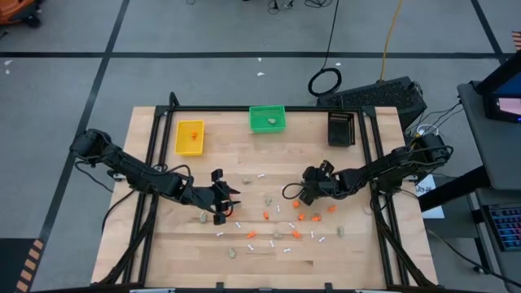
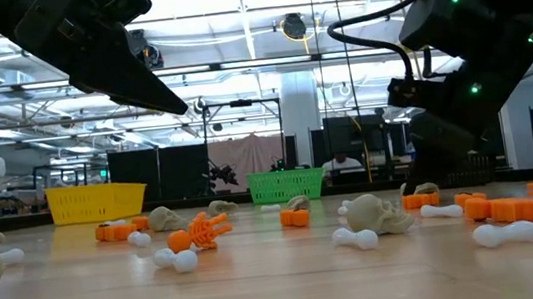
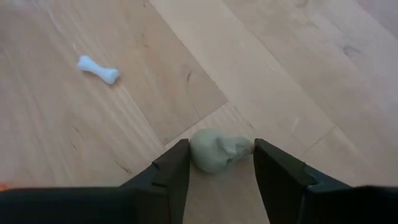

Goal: Sort Halloween decoration
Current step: Put the gray skull toy into the green bin

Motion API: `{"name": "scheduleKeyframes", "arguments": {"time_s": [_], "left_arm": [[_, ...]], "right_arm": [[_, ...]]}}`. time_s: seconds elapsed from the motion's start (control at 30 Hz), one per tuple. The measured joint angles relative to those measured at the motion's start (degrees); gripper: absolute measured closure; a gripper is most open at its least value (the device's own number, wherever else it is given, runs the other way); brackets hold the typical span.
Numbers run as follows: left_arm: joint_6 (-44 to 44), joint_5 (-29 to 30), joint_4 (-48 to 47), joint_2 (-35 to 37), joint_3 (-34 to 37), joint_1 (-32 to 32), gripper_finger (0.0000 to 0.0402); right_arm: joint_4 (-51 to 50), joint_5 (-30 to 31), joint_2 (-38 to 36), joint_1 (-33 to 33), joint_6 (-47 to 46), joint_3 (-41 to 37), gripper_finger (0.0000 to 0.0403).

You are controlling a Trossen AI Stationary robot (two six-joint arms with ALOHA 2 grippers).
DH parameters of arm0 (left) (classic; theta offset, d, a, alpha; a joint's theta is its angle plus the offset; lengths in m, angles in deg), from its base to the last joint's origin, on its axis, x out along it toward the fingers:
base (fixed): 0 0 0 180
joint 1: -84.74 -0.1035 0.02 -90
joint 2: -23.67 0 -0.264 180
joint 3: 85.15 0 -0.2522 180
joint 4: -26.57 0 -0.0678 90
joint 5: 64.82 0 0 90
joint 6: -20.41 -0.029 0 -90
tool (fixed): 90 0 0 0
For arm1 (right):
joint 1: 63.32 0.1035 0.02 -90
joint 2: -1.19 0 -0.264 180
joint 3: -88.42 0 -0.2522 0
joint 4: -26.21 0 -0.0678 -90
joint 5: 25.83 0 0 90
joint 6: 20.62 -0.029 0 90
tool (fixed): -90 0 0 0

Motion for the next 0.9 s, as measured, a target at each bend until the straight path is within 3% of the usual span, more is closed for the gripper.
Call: {"name": "scheduleKeyframes", "arguments": {"time_s": [0.6,0.9], "left_arm": [[-0.2,0.0,-0.2,0.0,0.0,0.0,0.0259],[-0.2,0.0,-0.2,0.0,0.0,0.0,0.0259]], "right_arm": [[0.0,-0.3,-0.5,0.0,4.8,0.0,0.0268],[7.3,-2.2,-0.5,0.2,9.2,0.0,0.0268]]}}
